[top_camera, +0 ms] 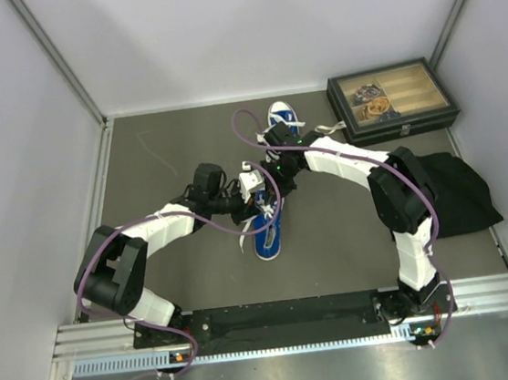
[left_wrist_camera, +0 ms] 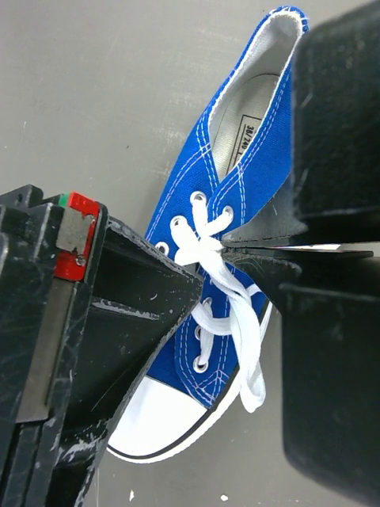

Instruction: Tie the shoes

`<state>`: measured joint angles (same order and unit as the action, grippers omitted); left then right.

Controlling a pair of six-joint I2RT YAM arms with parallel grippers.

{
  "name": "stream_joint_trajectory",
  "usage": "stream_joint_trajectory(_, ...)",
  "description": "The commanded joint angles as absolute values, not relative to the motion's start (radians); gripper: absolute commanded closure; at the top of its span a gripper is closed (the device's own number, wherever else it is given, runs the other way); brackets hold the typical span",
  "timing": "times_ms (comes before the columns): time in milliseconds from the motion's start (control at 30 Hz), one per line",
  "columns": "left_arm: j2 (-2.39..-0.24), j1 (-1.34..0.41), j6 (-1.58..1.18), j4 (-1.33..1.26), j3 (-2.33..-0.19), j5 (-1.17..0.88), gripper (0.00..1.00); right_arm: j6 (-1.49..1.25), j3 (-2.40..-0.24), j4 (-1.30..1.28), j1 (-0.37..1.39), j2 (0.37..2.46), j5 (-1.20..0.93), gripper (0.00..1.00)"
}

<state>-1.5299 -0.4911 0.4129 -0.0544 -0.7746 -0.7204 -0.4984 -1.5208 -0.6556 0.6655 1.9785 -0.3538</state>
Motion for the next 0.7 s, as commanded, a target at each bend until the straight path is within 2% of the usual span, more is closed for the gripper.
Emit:
stream_joint_trajectory(0, -1.503, -0.477, 0.403, -0.065, -0.802, -0.733, 1.00, -0.499, -1.519, -0.608, 0.680, 1.891, -0.368, 1.00)
stream_joint_trajectory(400, -1.476, -0.451, 0.345, -0.109, -0.801, -0.781, 1.00, -0.482, -1.460, -0.549, 0.678, 1.842, -0.362, 1.00)
stream_joint_trajectory(667, -1.531, -0.454, 0.328, -0.107, -0.831, -0.739, 1.00, -0.488, -1.463, -0.548, 0.680, 1.835, -0.357, 1.00)
